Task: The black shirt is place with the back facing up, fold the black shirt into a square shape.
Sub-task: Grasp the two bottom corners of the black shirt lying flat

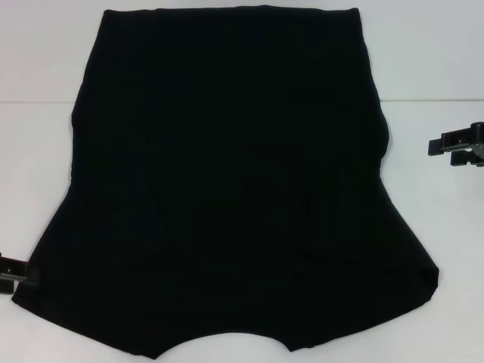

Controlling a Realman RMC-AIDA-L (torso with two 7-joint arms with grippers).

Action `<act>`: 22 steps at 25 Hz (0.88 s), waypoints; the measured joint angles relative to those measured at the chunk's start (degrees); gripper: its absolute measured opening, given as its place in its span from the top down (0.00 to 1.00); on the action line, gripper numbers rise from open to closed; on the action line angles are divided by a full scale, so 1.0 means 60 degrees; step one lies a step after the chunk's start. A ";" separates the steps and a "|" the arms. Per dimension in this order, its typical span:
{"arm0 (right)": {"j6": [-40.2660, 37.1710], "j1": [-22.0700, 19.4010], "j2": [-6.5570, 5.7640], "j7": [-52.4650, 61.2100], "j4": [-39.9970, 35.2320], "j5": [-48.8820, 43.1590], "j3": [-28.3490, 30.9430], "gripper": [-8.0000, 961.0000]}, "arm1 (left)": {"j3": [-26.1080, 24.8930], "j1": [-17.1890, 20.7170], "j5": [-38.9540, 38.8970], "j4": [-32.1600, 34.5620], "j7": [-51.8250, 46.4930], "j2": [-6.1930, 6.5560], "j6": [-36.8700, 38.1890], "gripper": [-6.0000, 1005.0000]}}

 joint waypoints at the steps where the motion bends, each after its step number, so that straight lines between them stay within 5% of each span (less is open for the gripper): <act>1: 0.0000 0.0000 0.0000 0.0000 -0.0001 0.0000 0.0001 0.38 | -0.0004 0.0018 0.0033 0.0036 -0.0010 0.0002 -0.0003 0.45; 22: 0.0001 -0.0078 -0.0014 -0.0002 -0.0056 0.0000 0.0073 0.38 | 0.0097 0.0060 0.0216 -0.0081 -0.0124 -0.0075 -0.0153 0.48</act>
